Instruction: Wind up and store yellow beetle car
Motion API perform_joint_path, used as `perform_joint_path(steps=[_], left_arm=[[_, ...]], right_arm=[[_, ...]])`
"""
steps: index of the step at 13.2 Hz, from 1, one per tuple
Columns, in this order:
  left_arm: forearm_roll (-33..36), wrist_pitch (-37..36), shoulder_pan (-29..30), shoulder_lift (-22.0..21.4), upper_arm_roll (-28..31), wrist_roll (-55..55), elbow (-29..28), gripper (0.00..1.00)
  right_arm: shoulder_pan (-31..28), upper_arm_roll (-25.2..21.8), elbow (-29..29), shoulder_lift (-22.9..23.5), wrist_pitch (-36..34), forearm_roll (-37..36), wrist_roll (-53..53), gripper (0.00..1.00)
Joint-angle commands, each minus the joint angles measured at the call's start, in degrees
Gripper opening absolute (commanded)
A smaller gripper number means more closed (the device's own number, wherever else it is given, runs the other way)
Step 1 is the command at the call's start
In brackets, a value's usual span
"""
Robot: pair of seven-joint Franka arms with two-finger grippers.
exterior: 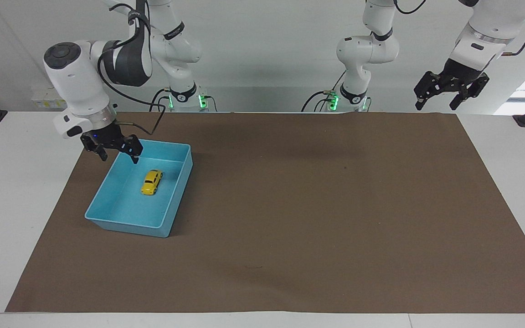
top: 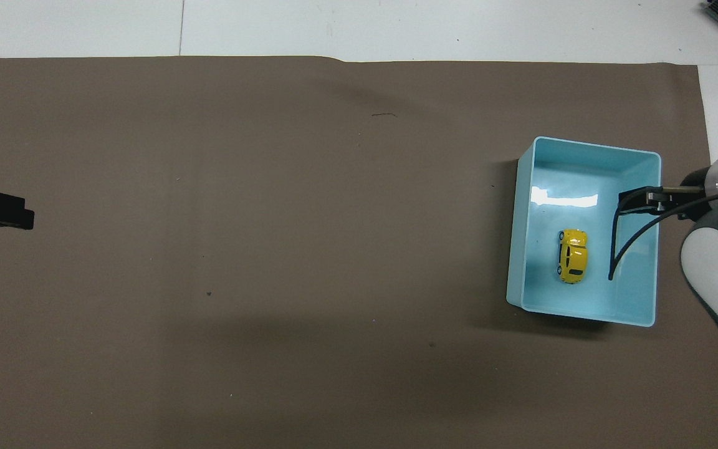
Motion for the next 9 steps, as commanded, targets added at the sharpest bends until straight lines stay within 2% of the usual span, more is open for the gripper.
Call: perform_joint_path(steps=[1,5,7,9], left_arm=[[0.16,0.52,0.74,-1.43,-0.46,-0.37,-1.56,1.0],[0.16,0.52,0.74,-1.43,-0.46,-0.37,-1.56,1.0],[0.16,0.52,0.74,-1.43,-0.46,-0.37,-1.56,1.0],[0.16,0.52,0.74,-1.43,-0.46,-0.37,-1.56,1.0]], right_arm=[[-0.65,0.33,6.05,-0.83,-7.03,0.24,-0.01,1.0],[1.54,1.2,7.83,-4.0,-11.62,0.5,1.13,1.0],[3.91,1.21,7.92,-4.0,-12.41,0.5,8.13,1.0],[6.72,1.29,8.1,-3.91,-13.21,-0.2,9.92,1.0]])
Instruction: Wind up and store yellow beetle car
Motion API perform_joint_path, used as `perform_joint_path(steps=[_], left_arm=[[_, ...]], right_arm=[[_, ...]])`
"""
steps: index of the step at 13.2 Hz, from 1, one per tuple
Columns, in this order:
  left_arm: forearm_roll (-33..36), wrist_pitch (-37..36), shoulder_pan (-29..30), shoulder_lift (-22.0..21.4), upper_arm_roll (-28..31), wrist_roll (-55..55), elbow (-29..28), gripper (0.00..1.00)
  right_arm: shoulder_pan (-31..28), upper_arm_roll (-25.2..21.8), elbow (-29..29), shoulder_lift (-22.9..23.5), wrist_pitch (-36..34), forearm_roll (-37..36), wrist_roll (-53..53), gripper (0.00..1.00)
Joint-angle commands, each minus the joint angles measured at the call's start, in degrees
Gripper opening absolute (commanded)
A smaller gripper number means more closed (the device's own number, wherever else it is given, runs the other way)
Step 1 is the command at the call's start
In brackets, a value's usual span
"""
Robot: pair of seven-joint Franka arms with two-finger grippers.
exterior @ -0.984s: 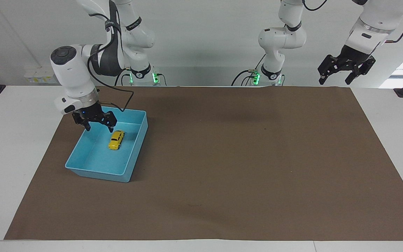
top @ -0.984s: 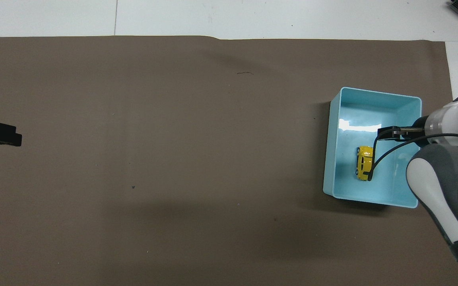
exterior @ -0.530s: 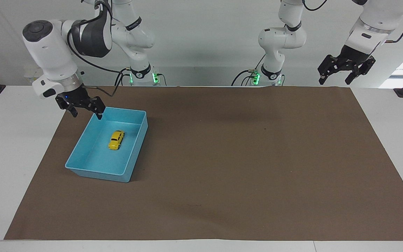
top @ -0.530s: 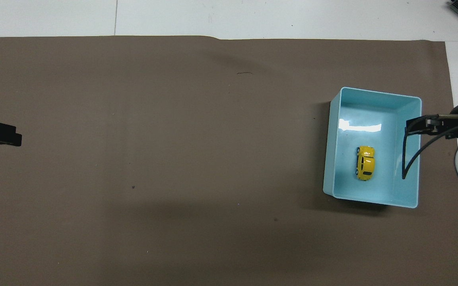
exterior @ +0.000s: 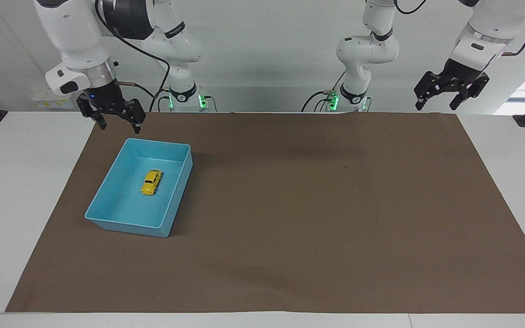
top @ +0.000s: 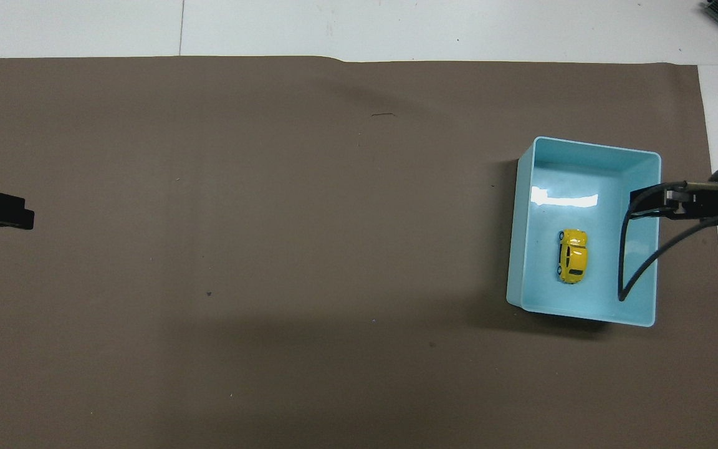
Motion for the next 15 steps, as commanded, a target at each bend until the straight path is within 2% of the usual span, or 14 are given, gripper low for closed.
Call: perform_joint_path(steps=[1,5,9,15], left_arm=[[0.16,0.52,0.74,-1.43,-0.46,-0.37,-1.56,1.0],[0.16,0.52,0.74,-1.43,-0.46,-0.37,-1.56,1.0],[0.16,0.52,0.74,-1.43,-0.46,-0.37,-1.56,1.0],[0.16,0.52,0.74,-1.43,-0.46,-0.37,-1.56,1.0]], right_arm=[[2.92,0.31,0.38,0.24,-0.95,-0.59,1.49,1.0],[1.79,-0.3,5.47,2.17,-3.84,-2.53,-6.59,1.0],[0.13,-0.57,12.32,3.22,-12.36,-0.43,-6.6,1.0],[-0.94,-0.75,11.19,2.61,-10.18,1.52,-6.43,1.0]])
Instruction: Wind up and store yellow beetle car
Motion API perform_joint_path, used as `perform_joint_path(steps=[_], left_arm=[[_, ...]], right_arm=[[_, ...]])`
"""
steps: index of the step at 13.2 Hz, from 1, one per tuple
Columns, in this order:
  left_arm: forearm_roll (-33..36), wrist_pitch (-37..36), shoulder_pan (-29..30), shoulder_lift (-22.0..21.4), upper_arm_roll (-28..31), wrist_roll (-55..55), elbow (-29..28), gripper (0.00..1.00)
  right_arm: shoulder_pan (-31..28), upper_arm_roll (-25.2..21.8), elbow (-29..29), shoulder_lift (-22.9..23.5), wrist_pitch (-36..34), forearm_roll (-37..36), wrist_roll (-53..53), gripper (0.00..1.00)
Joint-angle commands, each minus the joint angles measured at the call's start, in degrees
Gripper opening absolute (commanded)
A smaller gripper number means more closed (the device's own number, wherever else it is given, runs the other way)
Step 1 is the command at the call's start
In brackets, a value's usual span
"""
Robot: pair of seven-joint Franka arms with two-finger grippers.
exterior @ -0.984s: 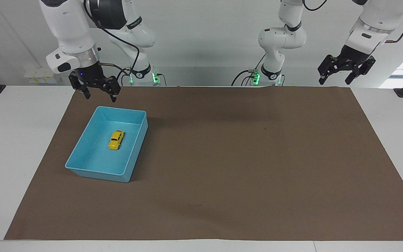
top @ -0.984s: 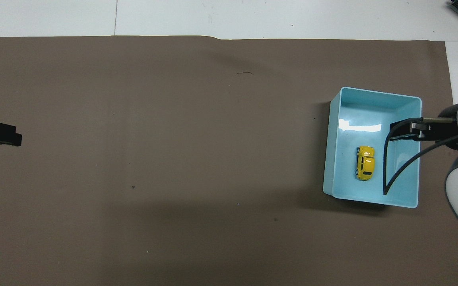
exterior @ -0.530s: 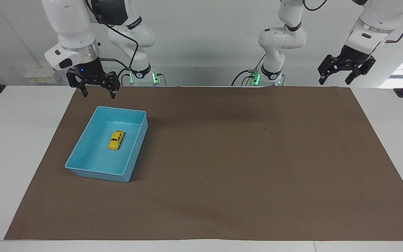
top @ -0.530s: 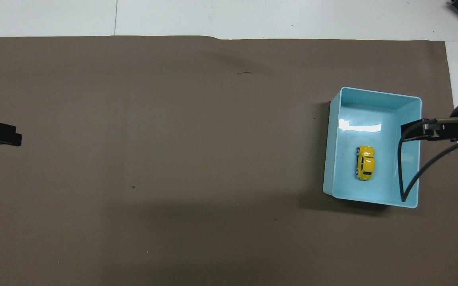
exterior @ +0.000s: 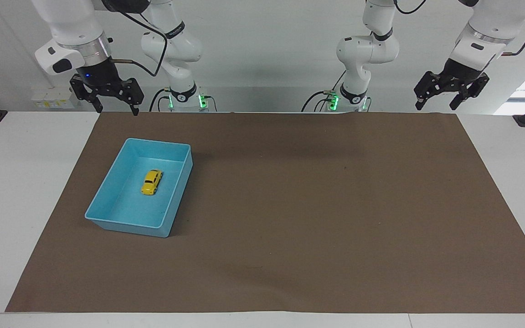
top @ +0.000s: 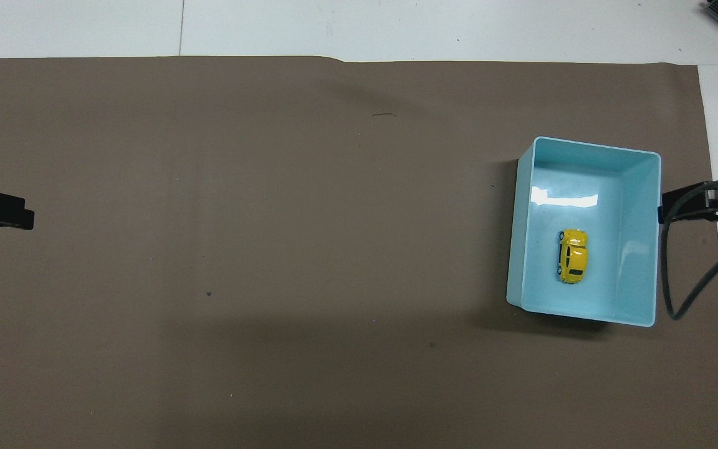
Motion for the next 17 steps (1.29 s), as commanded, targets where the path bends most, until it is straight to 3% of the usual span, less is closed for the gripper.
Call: perform_joint_path(steps=[1,17], left_arm=[[0.16,0.52,0.74,-1.43,-0.46,-0.37,-1.56,1.0],[0.16,0.52,0.74,-1.43,-0.46,-0.37,-1.56,1.0]], right_arm=[[-0.77,0.2,0.57,0.41,0.28,1.5,-1.08,1.0],[-0.5,0.29,-1.44,-1.25,-2.01,1.93,-1.26,1.0]])
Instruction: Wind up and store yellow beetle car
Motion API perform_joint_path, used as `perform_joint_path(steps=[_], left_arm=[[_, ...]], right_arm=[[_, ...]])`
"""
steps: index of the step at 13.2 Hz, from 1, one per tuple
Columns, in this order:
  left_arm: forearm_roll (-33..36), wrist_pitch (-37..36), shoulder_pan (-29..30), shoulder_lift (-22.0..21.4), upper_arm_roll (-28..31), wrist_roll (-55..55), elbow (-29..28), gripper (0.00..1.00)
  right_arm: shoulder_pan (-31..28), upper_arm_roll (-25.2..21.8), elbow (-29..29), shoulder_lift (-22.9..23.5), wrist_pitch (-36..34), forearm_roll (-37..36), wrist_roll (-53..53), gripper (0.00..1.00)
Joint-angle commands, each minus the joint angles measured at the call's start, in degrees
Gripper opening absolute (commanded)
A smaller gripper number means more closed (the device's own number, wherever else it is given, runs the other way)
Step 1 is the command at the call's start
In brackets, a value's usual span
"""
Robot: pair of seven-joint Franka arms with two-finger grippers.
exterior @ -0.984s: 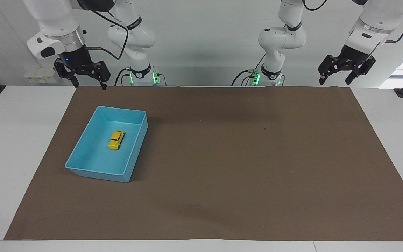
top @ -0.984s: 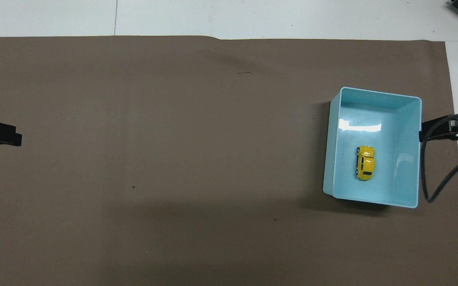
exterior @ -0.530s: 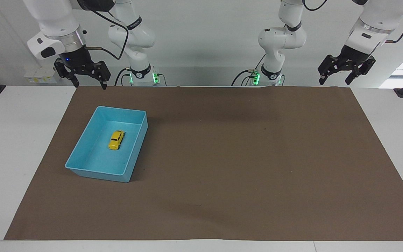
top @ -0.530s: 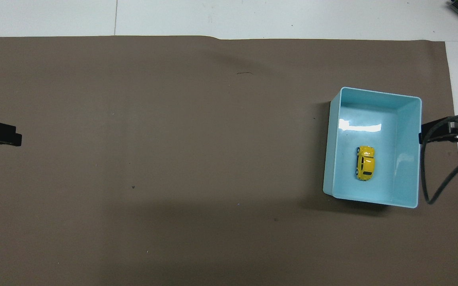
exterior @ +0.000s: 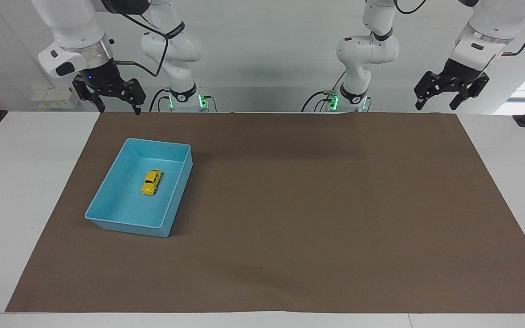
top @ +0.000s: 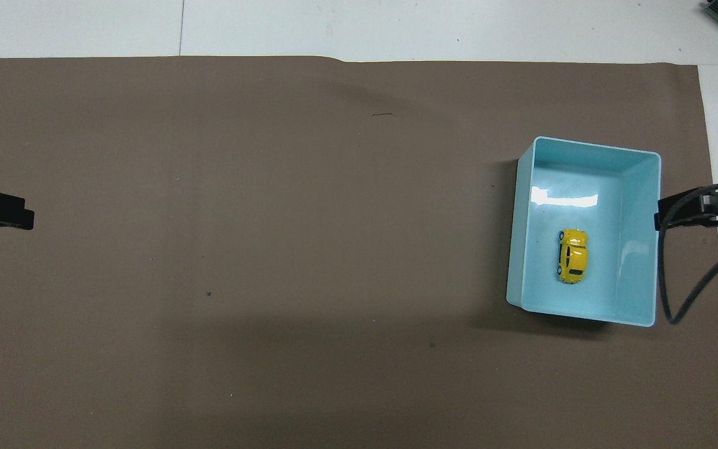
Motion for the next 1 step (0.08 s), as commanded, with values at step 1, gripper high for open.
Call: perform_joint_path(steps=[1], left_arm=[[0.16,0.52,0.74,-1.43,-0.46,-0.37,-1.56,1.0]], right_arm=[[-0.66,0.24,-1.98,-1.72,-0.32,1.73,-1.26,1.0]])
